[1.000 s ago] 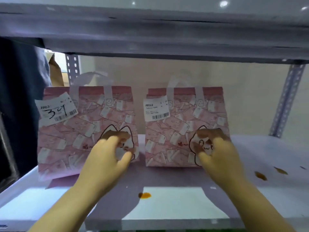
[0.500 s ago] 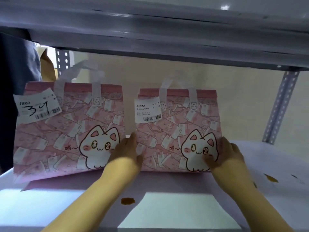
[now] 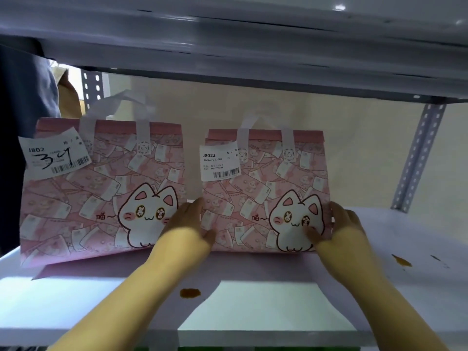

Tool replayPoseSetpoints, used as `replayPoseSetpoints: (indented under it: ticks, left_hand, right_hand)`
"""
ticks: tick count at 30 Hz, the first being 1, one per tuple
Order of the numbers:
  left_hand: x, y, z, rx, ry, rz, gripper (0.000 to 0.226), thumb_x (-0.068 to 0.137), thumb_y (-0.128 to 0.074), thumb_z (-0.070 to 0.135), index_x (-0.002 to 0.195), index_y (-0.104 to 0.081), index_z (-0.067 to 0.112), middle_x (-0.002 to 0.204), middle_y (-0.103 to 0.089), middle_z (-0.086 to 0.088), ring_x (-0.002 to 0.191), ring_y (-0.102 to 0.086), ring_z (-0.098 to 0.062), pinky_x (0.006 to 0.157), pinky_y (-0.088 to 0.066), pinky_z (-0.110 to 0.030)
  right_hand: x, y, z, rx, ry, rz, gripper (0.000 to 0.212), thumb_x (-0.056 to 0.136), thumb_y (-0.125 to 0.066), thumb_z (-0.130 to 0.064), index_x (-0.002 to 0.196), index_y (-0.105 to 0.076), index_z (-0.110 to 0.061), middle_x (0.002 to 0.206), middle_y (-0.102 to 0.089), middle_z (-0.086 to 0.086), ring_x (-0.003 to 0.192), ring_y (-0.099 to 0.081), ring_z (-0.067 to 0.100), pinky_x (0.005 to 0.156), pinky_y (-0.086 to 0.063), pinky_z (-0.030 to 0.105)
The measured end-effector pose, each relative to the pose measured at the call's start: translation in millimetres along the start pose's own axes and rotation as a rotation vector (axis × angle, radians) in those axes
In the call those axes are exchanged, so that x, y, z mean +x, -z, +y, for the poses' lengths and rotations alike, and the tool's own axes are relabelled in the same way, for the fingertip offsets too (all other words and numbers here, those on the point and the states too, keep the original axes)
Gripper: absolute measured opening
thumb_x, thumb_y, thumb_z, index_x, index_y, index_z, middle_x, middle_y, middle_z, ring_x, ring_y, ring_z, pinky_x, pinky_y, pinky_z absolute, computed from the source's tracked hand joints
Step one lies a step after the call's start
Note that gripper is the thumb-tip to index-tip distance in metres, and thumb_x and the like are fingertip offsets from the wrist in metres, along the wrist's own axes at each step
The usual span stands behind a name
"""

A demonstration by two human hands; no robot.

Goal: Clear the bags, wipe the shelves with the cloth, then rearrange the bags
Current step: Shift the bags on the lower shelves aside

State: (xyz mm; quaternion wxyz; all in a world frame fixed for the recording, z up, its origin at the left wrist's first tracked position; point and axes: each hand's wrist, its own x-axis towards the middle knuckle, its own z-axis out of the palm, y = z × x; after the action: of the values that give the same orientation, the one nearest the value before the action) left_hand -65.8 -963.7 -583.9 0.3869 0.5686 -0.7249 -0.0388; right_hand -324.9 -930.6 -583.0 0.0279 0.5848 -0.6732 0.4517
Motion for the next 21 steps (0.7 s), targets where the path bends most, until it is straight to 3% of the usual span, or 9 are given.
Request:
replayPoseSetpoints:
  ticks: [6, 10, 13, 16, 21]
  left_hand:
    - [-15.0, 14.0, 3.0, -0.038, -0.055, 0.064, 0.058, 0.08, -0.066, 0.03, 0.133, -0.044, 0.022, 0.122, -0.053, -0.002, 0.098, -0.057, -0.018, 0.083, -0.046, -0.029]
    - [-36.5, 27.8, 13.5, -0.051, -0.113, 0.134, 0.045, 0.08, -0.066, 0.036, 0.122, -0.056, 0.022, 0.109, -0.058, 0.005, 0.09, -0.055, -0.008, 0.078, -0.045, -0.025]
    - [-62.1, 40.9, 23.2, -0.092, -0.135, 0.133, 0.038, 0.079, -0.063, 0.044, 0.114, -0.058, 0.028, 0.101, -0.056, 0.017, 0.087, -0.054, 0.005, 0.072, -0.045, -0.016]
    - [-91.3, 53.7, 28.3, -0.099, -0.115, 0.131, 0.032, 0.077, -0.061, 0.045, 0.106, -0.059, 0.033, 0.096, -0.055, 0.025, 0.087, -0.055, 0.007, 0.069, -0.047, -0.014]
    - [-142.1, 75.1, 27.6, 0.003, -0.059, 0.161, 0.026, 0.079, -0.059, 0.049, 0.097, -0.061, 0.031, 0.088, -0.052, 0.03, 0.084, -0.055, 0.01, 0.06, -0.039, -0.007]
  right_hand:
    - [-13.3, 17.1, -10.2, -0.061, 0.058, 0.016, 0.05, 0.082, -0.066, -0.031, 0.127, -0.05, -0.018, 0.121, -0.051, 0.01, 0.108, -0.049, 0.032, 0.086, -0.042, 0.038]
    - [-35.1, 26.4, -22.9, 0.018, 0.199, 0.08, 0.044, 0.083, -0.065, -0.036, 0.121, -0.055, -0.017, 0.112, -0.054, -0.003, 0.106, -0.052, 0.017, 0.085, -0.042, 0.029]
    - [-56.3, 30.1, -36.1, 0.153, 0.34, 0.083, 0.032, 0.084, -0.066, -0.035, 0.11, -0.062, -0.018, 0.099, -0.054, -0.012, 0.094, -0.054, 0.009, 0.079, -0.047, 0.025]
    - [-77.8, 30.2, -48.0, 0.256, 0.436, 0.002, 0.027, 0.084, -0.062, -0.039, 0.104, -0.063, -0.021, 0.094, -0.057, -0.015, 0.088, -0.054, 0.0, 0.076, -0.045, 0.013]
    - [-108.6, 25.2, -60.0, 0.304, 0.573, -0.237, 0.03, 0.086, -0.053, -0.046, 0.101, -0.065, -0.023, 0.092, -0.062, -0.015, 0.088, -0.055, 0.0, 0.073, -0.048, 0.013]
